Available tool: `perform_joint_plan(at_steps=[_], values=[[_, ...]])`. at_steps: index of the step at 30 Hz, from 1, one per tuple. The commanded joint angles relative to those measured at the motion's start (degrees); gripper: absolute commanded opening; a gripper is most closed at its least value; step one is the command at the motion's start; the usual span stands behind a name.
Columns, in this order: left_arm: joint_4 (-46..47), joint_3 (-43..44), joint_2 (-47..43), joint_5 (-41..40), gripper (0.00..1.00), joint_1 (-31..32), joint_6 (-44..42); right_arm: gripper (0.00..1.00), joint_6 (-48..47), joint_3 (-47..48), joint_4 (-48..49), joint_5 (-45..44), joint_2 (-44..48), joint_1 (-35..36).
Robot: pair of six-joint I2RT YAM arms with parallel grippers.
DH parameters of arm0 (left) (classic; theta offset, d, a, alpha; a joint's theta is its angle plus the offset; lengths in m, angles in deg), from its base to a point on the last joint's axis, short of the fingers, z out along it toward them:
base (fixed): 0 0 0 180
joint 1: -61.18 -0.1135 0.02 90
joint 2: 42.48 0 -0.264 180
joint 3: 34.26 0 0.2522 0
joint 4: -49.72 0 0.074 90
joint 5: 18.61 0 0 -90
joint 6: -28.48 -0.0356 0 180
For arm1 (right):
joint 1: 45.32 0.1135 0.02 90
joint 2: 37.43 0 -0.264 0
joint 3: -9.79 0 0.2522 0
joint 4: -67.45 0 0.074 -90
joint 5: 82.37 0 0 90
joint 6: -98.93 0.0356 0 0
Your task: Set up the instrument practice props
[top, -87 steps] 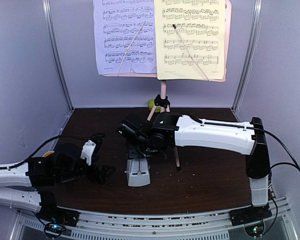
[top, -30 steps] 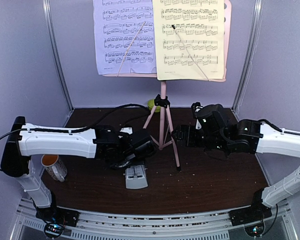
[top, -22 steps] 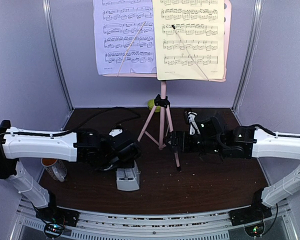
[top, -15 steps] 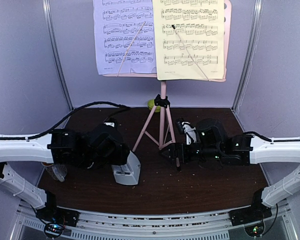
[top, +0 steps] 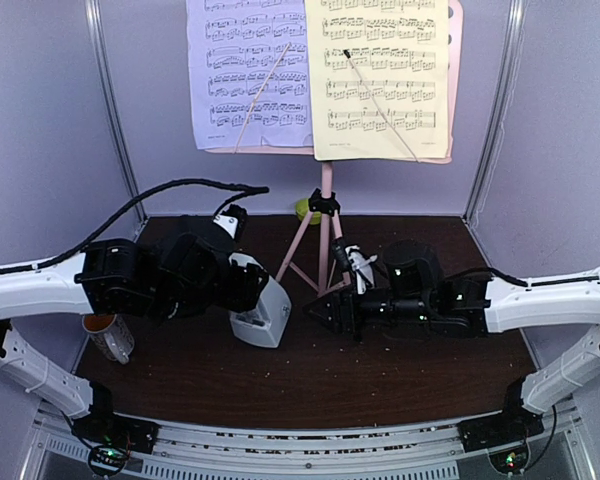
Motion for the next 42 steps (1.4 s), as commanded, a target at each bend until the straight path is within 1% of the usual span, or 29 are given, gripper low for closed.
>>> perform_joint_plan(at_steps=[1,4,10,17,24,31,38,42], values=[[2.79,5.13,1.01,-1.02,0.16,0.33,1.25,0.57,-0.85,0.55,6.44,-4.55,-2.91,2.16],[2.71,5.92,1.14,-0.25,0.16,0.34,2.04,0.53,-1.8,0.57,8.35,-6.42,-4.62,2.67],[2.79,6.79,0.9,0.29,0.15,0.43,1.77,0.46,-3.59,3.07,6.31,-8.74,-8.07,2.94],[3.7,6.58,0.49,0.99,0.15,0.43,1.49,0.43,-3.76,4.66,5.93,-9.43,-10.14,2.91],[6.7,5.58,-0.36,2.44,0.13,0.43,-0.01,0.32,-4.79,4.57,4.22,-11.83,-10.44,2.89],[9.31,4.12,-1.57,3.46,0.1,0.4,-0.77,0.19,-5.0,4.55,3.61,-11.06,-10.87,2.9],[10.91,3.43,-2.08,4.59,0.08,0.43,-1.66,0.0,-4.9,4.97,4.08,-10.26,-10.39,2.82],[11.4,2.43,-2.62,4.79,0.07,0.43,-1.77,0.0,-3.71,5.27,3.54,-10.39,-9.44,2.61]])
